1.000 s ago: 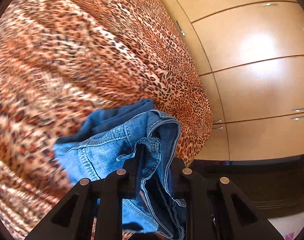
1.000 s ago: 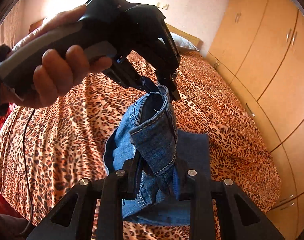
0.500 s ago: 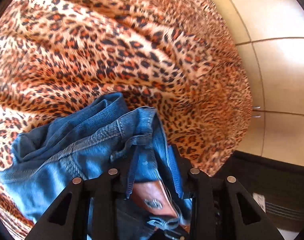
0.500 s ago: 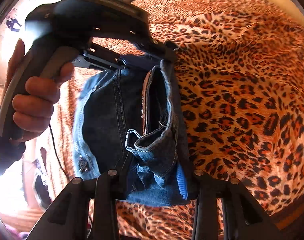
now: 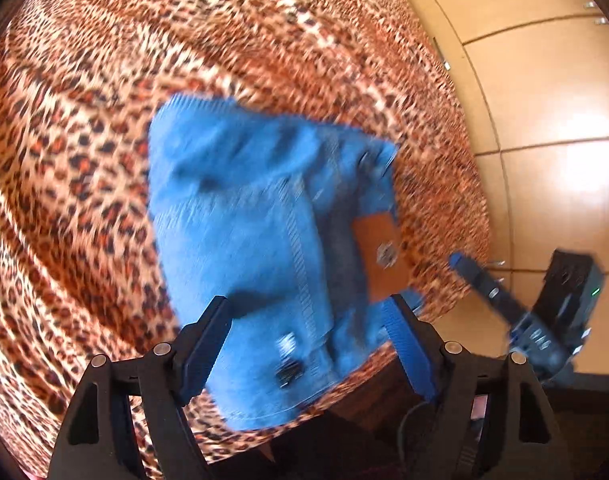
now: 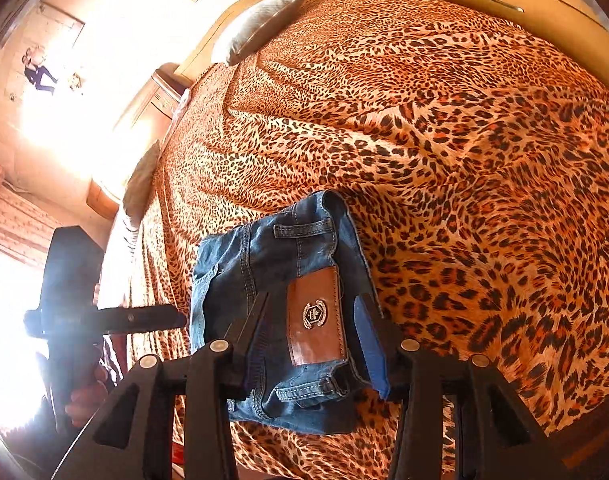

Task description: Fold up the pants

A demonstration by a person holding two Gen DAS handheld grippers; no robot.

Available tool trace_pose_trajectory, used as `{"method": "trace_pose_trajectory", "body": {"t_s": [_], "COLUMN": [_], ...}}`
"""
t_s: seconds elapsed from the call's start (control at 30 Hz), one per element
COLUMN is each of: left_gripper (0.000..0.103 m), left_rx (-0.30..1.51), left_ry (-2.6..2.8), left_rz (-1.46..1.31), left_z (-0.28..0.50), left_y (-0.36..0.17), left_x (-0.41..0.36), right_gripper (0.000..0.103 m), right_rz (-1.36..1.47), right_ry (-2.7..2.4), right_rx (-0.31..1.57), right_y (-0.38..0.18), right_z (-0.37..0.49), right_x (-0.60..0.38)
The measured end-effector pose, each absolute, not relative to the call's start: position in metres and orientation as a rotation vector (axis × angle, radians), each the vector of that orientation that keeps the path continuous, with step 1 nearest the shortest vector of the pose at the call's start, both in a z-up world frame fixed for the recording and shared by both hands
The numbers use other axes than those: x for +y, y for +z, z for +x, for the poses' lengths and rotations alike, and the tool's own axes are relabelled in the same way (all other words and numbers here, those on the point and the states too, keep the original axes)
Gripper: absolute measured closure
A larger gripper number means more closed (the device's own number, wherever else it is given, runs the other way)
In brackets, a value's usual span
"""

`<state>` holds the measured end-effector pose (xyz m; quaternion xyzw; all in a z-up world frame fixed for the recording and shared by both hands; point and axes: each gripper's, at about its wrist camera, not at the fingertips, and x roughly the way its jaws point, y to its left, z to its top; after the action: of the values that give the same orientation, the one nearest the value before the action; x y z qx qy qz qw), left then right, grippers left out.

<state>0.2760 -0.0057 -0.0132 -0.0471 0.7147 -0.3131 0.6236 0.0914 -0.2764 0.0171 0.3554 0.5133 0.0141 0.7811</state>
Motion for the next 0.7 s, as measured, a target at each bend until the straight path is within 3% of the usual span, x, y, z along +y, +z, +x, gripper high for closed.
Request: {"method": "trace_pose_trajectory", "body": {"t_s": [0.13,0.27,0.37,0.43,0.57,0.7], "left_gripper": [0.026,0.021,0.02,0.027,0.025,0.025], "left_rx": [1.634,1.619,1.644,1.664,1.579,1.542], "left_ry": [-0.723,-0.703,-0.698,-0.691,-0.651,-0.527], "left_rz": [0.047,0.176,0.148,0.039,-0.087,-0.126], "left_z": [0.246,0.233,0.235,0.24,0.249,0.266], "left_y": [-0.038,-0.068,-0.067,-0.057,-0.027,-0.019], "left_x": [-0.004,-0.005,0.002,0.014,0.028,0.024], "right_gripper": [0.092,0.092,0.09,0.088,0.087,0.087], "right_rz": [0.686,0.678,0.596,0.608,0.633,0.621], "right_ry": [0.049,0.008,0.031,0.068,0.164,0.251], "right_rx": [1.22,1.381,1.406,1.377,1.236,1.236], "right_y": [-0.007,-0.055,-0.047,-0.03,0.007,-0.003], "right_z": [0.087,0.068,0.07,0.078,0.122,0.185], "right_x": [-0.235,-0.207,-0.2,-0.206,-0.228,-0.229]}}
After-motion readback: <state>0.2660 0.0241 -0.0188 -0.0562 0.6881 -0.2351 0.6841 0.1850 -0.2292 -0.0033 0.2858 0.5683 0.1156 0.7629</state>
